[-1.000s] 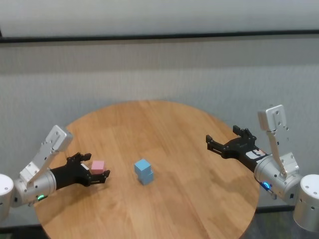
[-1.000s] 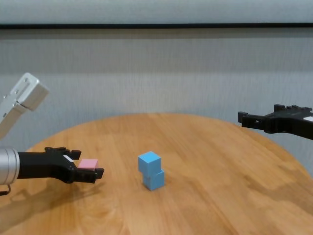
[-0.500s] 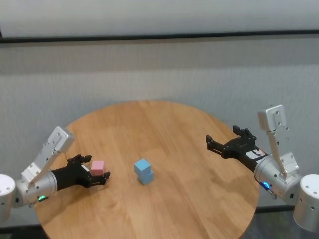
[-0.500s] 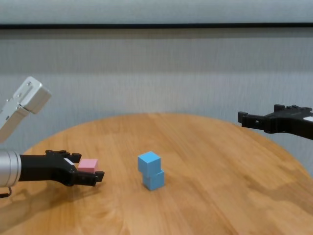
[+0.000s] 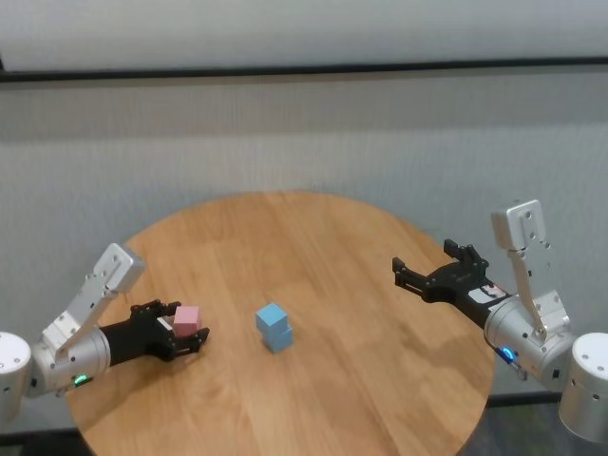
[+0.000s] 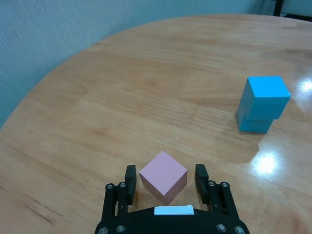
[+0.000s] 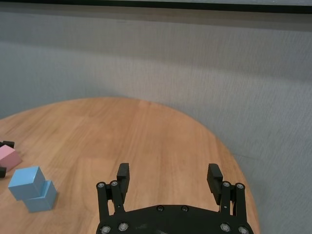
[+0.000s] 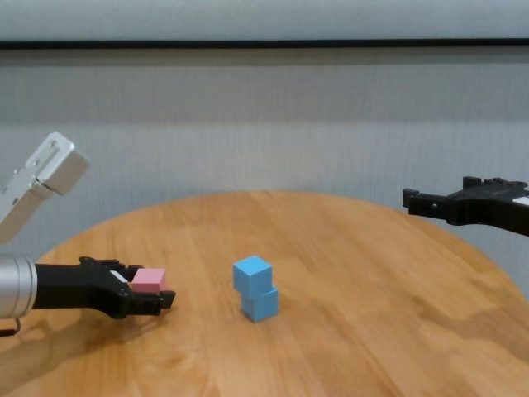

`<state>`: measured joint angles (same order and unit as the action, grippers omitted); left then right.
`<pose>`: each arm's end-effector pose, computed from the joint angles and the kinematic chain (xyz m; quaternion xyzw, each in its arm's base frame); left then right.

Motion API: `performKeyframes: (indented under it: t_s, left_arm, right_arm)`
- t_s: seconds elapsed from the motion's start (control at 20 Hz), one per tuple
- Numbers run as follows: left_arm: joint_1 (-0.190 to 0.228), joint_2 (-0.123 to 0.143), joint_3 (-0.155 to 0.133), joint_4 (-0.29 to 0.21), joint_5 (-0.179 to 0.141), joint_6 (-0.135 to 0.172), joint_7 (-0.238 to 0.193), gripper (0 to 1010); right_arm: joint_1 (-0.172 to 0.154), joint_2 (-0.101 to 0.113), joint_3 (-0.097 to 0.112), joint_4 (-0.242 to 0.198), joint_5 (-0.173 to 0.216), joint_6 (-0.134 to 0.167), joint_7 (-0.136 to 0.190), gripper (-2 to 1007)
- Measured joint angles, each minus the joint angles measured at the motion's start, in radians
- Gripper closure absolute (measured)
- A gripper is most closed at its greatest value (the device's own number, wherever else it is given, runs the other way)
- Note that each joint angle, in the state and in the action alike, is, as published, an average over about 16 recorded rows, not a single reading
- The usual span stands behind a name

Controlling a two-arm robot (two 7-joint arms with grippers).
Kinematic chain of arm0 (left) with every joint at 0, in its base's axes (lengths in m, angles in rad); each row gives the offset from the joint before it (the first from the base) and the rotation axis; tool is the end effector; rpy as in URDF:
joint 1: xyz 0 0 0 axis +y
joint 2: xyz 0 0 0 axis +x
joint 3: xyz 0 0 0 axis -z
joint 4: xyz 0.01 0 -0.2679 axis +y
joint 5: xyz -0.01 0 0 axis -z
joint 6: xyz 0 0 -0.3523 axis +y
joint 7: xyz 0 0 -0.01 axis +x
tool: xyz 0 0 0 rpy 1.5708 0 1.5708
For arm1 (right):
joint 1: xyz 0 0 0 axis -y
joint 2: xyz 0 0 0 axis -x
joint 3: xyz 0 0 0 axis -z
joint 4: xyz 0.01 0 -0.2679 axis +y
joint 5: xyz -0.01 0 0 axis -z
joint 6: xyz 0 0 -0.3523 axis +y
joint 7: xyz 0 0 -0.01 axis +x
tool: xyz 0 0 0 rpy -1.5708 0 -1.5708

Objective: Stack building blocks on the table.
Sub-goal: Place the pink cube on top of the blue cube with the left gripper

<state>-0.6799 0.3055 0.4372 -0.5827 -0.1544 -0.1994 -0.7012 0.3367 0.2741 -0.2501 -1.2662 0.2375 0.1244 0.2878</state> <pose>0.5035 0.0913 -0.3307 0.2010 0.0012 0.3776 0.9039 0.4530 -0.0206 -0.2615 -0.0867 0.0251 -0.5379 0.8382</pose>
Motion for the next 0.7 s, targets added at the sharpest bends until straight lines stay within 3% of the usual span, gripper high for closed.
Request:
performKeyframes:
  t_s: [0.4, 0.7]
  left_arm:
    - [0.016, 0.01, 0.0, -0.042, 0.005, 0.018, 0.006, 384]
    - [0.049, 0.035, 0.003, -0.142, 0.005, 0.055, 0.008, 441]
  right_arm:
    - [0.0, 0.0, 0.0, 0.0, 0.0, 0.0, 0.0, 1]
    - [0.0, 0.0, 0.0, 0.0, 0.0, 0.0, 0.0, 1]
